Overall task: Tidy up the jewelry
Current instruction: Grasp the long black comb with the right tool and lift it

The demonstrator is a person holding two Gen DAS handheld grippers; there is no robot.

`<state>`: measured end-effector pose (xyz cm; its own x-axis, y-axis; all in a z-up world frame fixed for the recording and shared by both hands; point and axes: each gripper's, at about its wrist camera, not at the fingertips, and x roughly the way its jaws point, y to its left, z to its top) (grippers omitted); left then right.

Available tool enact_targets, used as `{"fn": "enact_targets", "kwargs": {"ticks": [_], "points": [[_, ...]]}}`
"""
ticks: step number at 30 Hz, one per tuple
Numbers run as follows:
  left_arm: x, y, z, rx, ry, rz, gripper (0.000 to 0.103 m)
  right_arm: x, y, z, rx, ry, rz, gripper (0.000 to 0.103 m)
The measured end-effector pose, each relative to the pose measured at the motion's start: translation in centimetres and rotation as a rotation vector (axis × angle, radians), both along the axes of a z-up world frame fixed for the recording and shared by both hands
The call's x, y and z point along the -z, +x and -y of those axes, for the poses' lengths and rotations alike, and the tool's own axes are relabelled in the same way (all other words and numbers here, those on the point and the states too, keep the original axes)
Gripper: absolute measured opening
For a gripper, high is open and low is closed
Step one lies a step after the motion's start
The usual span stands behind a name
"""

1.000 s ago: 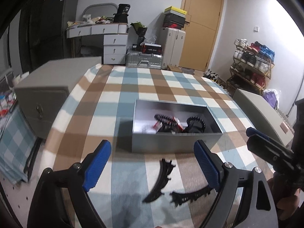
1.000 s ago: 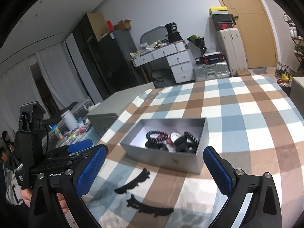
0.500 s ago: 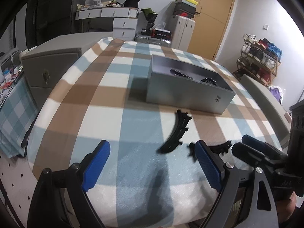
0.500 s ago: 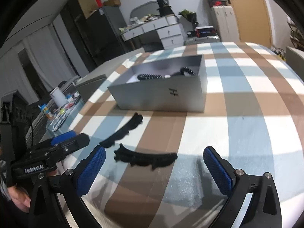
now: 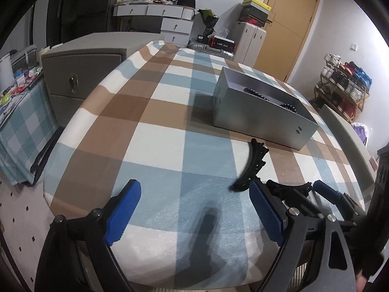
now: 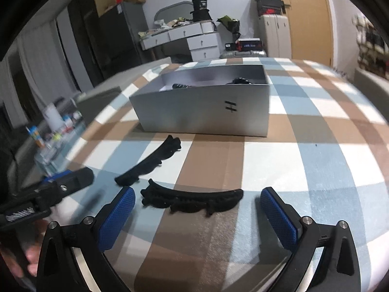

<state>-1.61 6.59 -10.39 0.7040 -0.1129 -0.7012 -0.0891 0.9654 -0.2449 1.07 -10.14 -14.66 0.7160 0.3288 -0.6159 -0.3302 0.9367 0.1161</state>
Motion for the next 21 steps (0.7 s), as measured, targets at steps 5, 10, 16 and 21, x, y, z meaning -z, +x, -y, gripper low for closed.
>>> {"fn": "enact_targets", "kwargs": {"ticks": [5, 10, 16, 21], "points": [[0.4, -0.2, -0.6, -0.014, -0.015, -0.017, 0.088, 0.7, -0.3, -2.0, 0.0, -0.118, 0.049, 0.103], [0.5, -0.2, -0.9, -0.016, -0.025, -0.024, 0.088, 0.8, -0.2, -2.1, 0.009, -0.131, 0.056, 0.103], [0.3, -0.1, -1.0, -0.011, -0.04, -0.017, 0.088, 0.8, -0.5, -1.8, 0.003, -0.148, 0.076, 0.092], [0.2, 0.0, -0.9, -0.003, -0.044, -0.017, 0.088, 0.7, -0.6, -1.7, -0.013, -0.138, 0.081, 0.091]]}}
